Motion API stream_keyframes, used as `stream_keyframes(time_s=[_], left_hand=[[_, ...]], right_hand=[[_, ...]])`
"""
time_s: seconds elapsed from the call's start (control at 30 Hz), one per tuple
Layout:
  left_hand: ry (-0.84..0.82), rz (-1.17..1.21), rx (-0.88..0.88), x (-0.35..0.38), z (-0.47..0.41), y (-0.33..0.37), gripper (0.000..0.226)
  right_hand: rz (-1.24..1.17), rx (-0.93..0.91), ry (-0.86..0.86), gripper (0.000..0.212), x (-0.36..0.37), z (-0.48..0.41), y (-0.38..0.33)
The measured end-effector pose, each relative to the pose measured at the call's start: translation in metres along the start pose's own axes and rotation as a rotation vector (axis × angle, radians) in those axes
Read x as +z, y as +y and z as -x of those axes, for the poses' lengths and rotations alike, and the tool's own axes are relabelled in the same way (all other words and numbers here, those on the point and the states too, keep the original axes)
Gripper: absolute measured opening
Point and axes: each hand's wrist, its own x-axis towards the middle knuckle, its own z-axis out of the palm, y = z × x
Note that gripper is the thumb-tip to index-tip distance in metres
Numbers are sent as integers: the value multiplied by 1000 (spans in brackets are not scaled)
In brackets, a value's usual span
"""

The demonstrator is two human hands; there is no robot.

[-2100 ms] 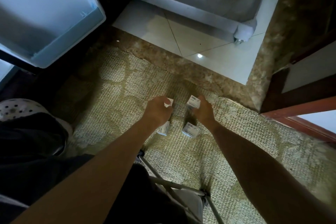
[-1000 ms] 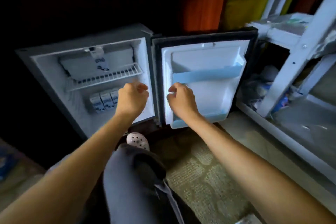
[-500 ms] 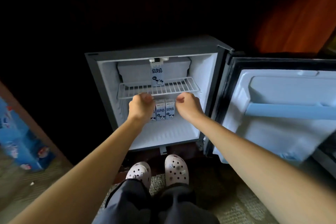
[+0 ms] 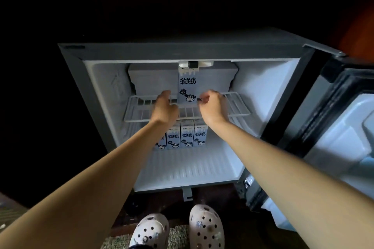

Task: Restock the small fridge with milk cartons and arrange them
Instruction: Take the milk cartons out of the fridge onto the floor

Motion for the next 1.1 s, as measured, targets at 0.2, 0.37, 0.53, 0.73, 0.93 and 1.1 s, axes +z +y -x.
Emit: stream_keyframes(time_s=[0.2,0.37,0.53,0.73,0.93,1.1], left_hand=[[-21,190,88,22,-21,1,55],[-54,279,16,21,-27,9,53],[62,312,68,22,-21,3,52],[136,151,182,20,9,1,58],[167,-167,345,3,50,17,42],[118,-208,360,1,100,28,42]], right_hand=[[-194,47,-22,31,19,-13,9],[-210,-17,-95,37,13,-21,14],[-235,-74,-143,34,12,-12,17],[-228,-54,-200,38,0,19,22],[-240,-47,-165,29,-31,52,4],[-207,-101,-179,32,-79,97,-1]])
